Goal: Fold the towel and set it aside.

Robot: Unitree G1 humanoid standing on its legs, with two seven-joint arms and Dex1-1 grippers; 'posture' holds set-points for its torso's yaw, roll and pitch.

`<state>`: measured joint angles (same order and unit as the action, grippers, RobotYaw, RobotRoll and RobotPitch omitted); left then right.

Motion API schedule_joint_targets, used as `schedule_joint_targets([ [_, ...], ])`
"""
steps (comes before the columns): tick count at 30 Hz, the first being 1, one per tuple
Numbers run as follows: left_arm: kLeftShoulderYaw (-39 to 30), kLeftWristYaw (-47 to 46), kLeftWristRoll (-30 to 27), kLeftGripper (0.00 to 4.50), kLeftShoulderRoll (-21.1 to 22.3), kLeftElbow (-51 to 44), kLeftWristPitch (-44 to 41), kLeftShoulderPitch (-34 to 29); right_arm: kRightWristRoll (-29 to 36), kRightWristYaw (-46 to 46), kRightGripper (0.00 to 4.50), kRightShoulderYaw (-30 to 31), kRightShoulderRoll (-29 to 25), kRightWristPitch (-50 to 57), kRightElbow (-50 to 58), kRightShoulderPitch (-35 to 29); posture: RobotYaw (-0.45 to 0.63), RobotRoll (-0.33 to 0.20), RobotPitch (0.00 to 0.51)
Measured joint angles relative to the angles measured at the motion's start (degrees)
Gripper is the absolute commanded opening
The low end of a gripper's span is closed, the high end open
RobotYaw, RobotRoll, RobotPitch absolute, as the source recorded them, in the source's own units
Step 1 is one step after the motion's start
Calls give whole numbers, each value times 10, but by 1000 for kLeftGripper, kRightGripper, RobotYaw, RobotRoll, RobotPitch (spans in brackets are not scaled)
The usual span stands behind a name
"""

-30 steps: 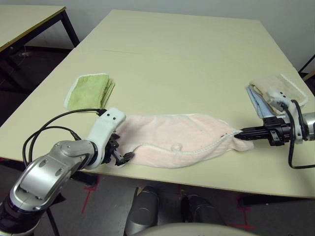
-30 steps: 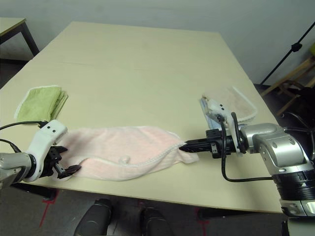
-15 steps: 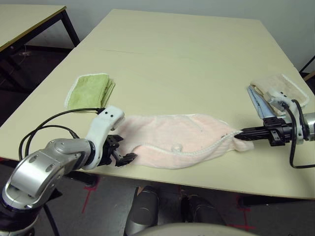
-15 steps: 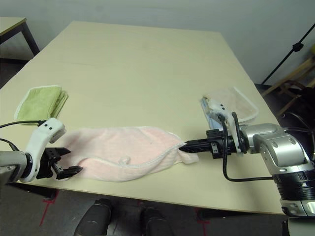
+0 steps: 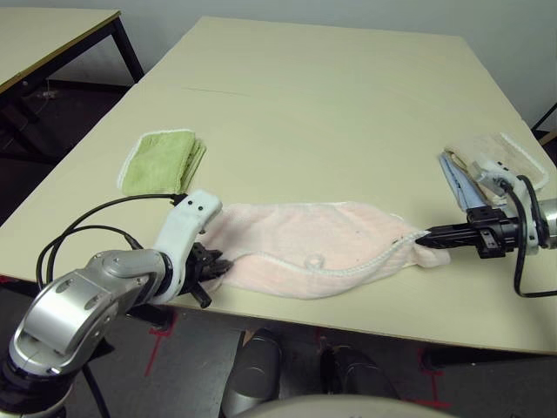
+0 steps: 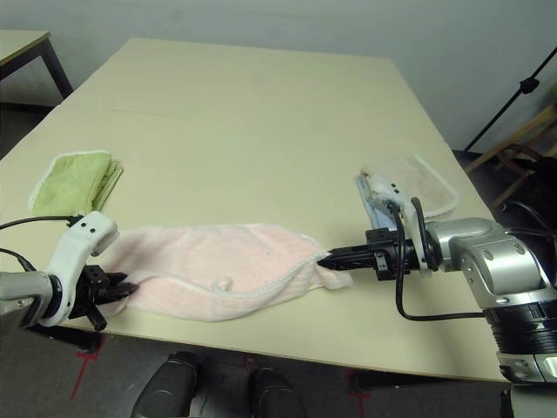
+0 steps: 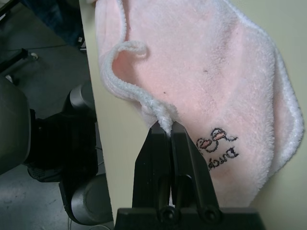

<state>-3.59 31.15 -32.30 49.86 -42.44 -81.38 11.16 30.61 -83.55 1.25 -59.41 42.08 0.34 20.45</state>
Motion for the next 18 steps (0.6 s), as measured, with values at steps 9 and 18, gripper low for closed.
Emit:
schedule_joint_targets([
  [9,-35,52,-32,5,25,72,29,75,0,-1,0,-3,-12,-2,-21,22,198,0,147],
  [18,1,147,-50,5,110,124,78,92,-4,-10,0,2,-18,-1,-23,32,199,0,151],
])
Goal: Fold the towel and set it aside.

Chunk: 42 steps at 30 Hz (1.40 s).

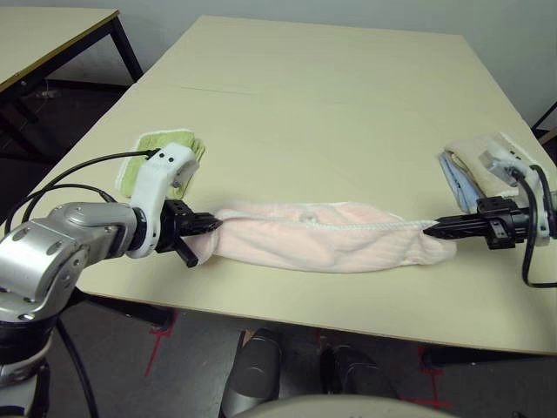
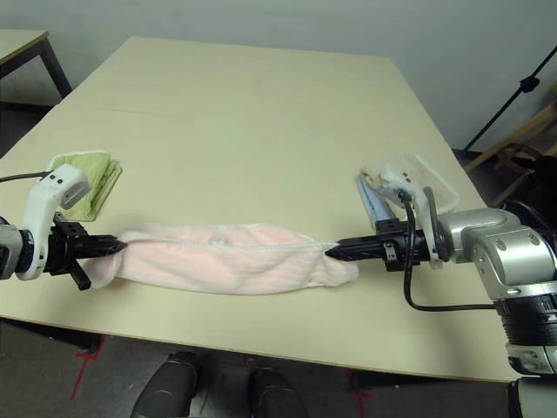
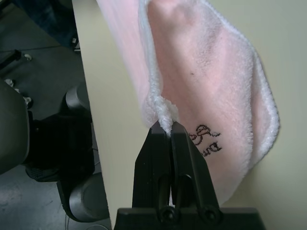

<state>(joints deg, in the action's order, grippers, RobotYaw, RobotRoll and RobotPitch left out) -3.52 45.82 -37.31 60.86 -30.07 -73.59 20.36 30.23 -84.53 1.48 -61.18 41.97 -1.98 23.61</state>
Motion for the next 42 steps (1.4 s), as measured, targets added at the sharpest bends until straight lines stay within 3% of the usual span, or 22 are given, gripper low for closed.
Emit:
schedule_joint_targets([
  [3,55,36,38,5,13,69,71,66,-44,9,0,25,37,-53,-66,73,197,0,150],
  [7,143,104,161,5,11,263,256,212,-138,48,0,63,109,-182,-258,239,201,0,149],
  [9,174,125,218,5,-16,369,351,281,-178,78,0,66,137,-249,-355,312,201,0,149],
  [13,206,120,325,5,-113,624,573,441,-238,155,0,63,189,-392,-538,474,199,0,143],
  [18,198,16,405,5,-157,835,816,576,-234,210,0,10,206,-460,-620,565,197,0,145],
  [22,168,-31,422,5,-153,885,964,614,-207,202,0,-42,192,-471,-609,568,193,0,146],
  [24,160,-6,419,5,-152,884,992,603,-194,170,0,-52,179,-454,-581,537,191,0,147],
  [26,151,45,407,5,-150,871,1002,558,-176,120,0,-54,164,-401,-524,465,187,0,149],
  [30,129,149,350,5,-148,769,949,391,-130,62,0,-54,143,-270,-363,259,182,0,153],
  [33,115,182,316,5,-145,664,878,281,-103,52,0,-54,133,-199,-261,151,180,0,155],
  [36,100,210,274,5,-125,550,792,177,-92,52,0,-55,119,-161,-204,74,181,0,157],
  [42,80,254,227,5,-74,406,661,50,-77,45,0,-55,92,-127,-132,-6,190,0,152],
])
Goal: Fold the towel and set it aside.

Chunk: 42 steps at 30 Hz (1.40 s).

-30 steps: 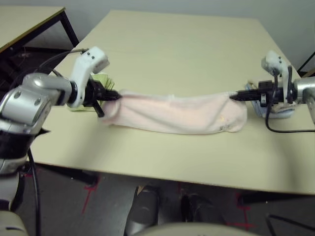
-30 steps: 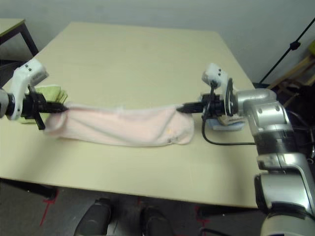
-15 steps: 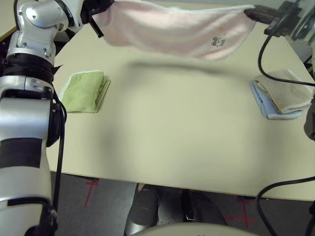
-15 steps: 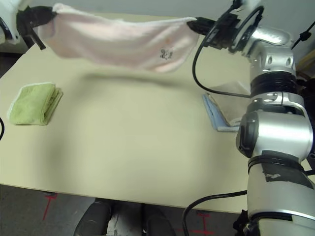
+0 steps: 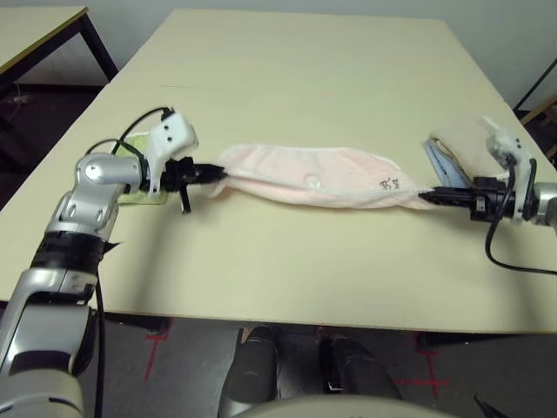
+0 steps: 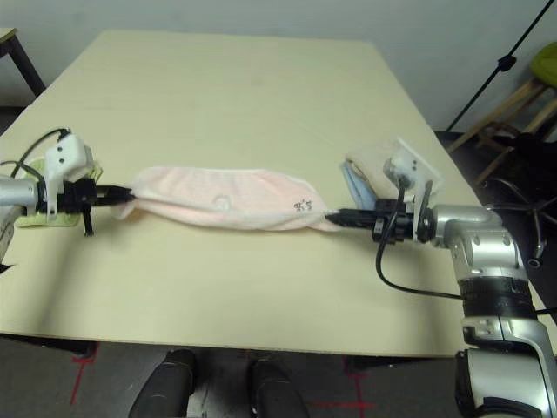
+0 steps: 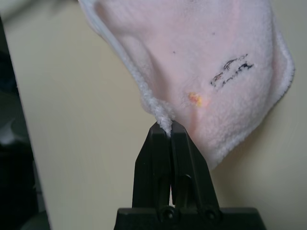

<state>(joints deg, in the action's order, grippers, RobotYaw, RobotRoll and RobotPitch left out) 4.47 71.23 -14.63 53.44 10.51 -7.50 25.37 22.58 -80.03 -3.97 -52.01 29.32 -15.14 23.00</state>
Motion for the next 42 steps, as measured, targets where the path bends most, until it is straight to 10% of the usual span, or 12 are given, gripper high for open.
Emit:
schedule_joint_targets([
  [23,-15,139,-98,5,132,-192,-212,-133,41,-116,0,7,-127,-26,118,-185,187,0,162],
  [42,91,184,84,5,-8,197,65,178,-78,-27,0,54,12,-221,-129,48,181,0,179],
])
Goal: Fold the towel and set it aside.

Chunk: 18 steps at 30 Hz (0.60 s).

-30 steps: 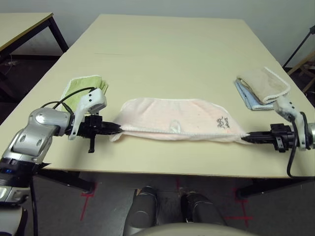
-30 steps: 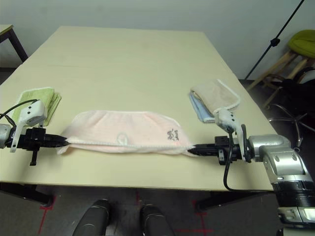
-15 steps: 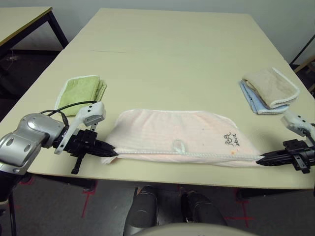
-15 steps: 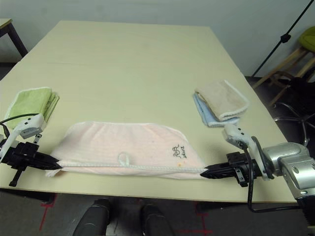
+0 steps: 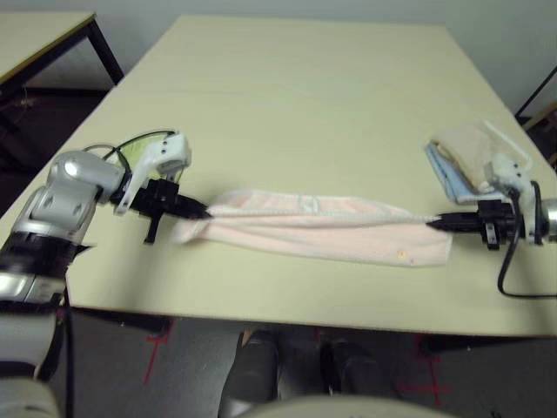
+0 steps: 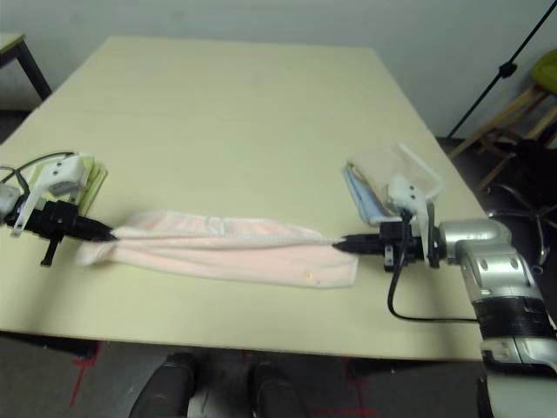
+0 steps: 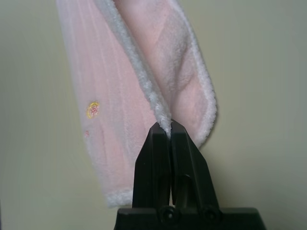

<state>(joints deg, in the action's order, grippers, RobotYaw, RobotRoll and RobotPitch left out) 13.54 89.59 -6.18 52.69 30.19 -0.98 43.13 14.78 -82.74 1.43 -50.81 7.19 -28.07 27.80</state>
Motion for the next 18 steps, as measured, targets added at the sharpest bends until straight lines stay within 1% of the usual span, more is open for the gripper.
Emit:
schedule_joint_targets([
  [2,7,0,19,5,-15,39,31,18,-10,3,0,1,10,-15,-17,12,182,0,179],
  [6,13,-16,55,973,-37,107,78,42,-34,10,0,6,22,-49,-50,30,180,0,179],
  [9,13,-59,83,1996,-49,156,107,67,-51,27,0,11,33,-82,-84,45,176,0,180],
  [12,12,-97,99,3107,-53,194,129,89,-70,54,704,15,44,-109,-112,62,181,0,179],
  [13,12,-107,105,3428,-52,203,132,95,-77,65,1002,16,46,-115,-122,69,183,0,181],
  [15,11,-127,115,4215,-50,220,141,105,-88,86,1783,16,48,-130,-143,85,183,0,180],
  [16,11,-137,121,4488,-48,228,147,110,-89,91,2103,16,48,-136,-153,93,183,0,180],
  [18,7,-164,129,4500,-44,241,159,119,-89,101,2872,14,49,-144,-166,110,183,0,180],
])
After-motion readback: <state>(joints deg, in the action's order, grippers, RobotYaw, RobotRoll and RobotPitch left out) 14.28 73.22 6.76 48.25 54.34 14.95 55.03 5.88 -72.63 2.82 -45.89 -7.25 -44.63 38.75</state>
